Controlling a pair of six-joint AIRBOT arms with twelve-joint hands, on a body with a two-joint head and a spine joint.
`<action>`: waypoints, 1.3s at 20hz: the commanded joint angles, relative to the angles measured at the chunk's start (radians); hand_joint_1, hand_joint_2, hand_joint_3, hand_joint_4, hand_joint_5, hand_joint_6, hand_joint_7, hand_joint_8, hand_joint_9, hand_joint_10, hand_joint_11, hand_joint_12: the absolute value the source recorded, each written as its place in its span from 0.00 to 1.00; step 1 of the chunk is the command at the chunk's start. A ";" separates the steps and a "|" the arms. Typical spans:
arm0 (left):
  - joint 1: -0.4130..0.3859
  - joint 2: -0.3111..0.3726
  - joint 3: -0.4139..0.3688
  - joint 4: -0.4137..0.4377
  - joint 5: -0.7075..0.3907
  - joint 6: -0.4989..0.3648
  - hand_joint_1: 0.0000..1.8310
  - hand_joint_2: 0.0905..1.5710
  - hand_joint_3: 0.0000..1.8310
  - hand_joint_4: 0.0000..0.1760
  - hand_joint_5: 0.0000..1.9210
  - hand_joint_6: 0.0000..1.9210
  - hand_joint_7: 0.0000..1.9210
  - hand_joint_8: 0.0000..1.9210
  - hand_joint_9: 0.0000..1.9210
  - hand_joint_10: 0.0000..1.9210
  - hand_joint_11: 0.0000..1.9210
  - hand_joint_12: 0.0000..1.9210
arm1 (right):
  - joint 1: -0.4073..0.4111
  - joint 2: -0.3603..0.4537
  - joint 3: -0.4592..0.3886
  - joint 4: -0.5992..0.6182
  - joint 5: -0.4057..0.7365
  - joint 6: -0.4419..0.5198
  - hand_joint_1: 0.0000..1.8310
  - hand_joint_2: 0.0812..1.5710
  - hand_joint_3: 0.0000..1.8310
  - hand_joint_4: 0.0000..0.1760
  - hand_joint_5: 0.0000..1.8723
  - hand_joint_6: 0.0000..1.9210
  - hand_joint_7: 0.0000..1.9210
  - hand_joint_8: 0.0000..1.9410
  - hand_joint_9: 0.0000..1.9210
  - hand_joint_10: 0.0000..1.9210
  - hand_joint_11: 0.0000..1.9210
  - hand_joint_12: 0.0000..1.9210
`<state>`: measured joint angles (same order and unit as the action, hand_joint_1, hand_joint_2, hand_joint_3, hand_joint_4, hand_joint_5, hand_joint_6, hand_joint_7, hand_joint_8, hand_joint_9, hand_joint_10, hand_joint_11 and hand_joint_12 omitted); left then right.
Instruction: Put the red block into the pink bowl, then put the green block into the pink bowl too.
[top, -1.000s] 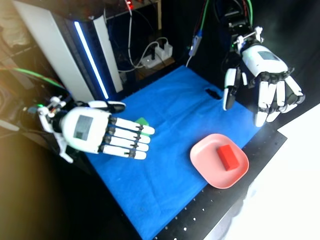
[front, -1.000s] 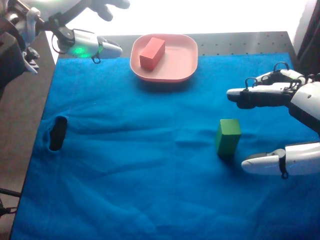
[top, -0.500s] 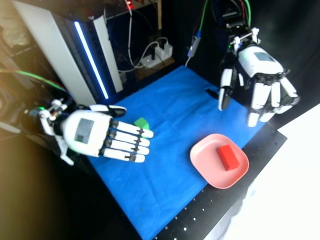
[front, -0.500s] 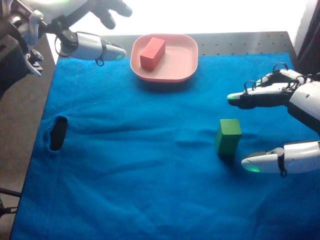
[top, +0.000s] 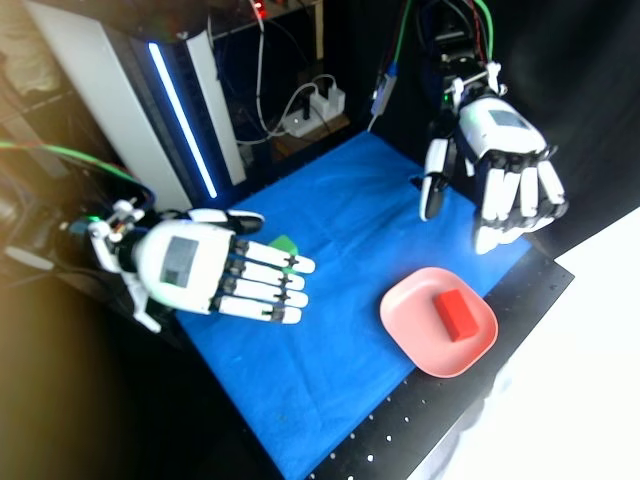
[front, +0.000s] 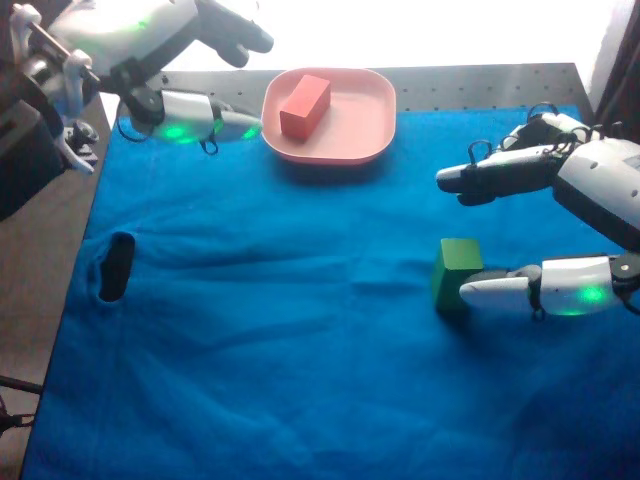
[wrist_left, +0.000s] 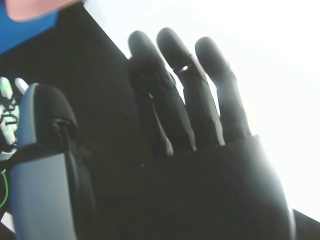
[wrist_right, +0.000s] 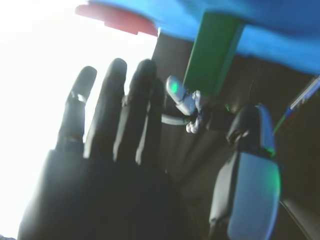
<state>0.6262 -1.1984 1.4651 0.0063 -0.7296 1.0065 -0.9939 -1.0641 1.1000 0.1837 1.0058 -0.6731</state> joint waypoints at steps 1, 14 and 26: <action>-0.005 0.004 -0.001 -0.017 -0.125 0.000 0.46 0.57 0.00 0.00 0.42 0.01 0.50 0.06 0.30 0.49 0.11 0.81 | 0.014 -0.009 0.006 -0.005 0.121 0.010 0.45 0.51 0.00 0.00 0.37 0.00 0.45 0.00 0.37 0.02 0.01 0.63; 0.018 0.017 -0.025 -0.023 -0.158 -0.001 0.54 0.59 0.00 0.00 0.40 0.00 0.40 0.33 0.30 0.49 0.09 0.77 | 0.014 -0.052 0.047 0.010 0.069 0.010 0.49 0.50 0.00 0.00 0.44 0.01 0.51 0.00 0.47 0.02 0.13 0.73; 0.040 0.056 -0.064 -0.039 -0.225 0.000 0.52 0.62 0.00 0.00 0.37 0.00 0.41 0.20 0.35 0.37 0.10 0.67 | 0.017 -0.090 0.073 0.017 0.018 0.010 0.45 0.48 0.00 0.00 0.46 0.00 0.54 0.00 0.52 0.06 0.23 0.65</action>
<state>0.6773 -1.1481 1.4036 -0.0204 -0.8280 1.0061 -0.9695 -1.1282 1.1660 0.1864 1.0134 -0.6735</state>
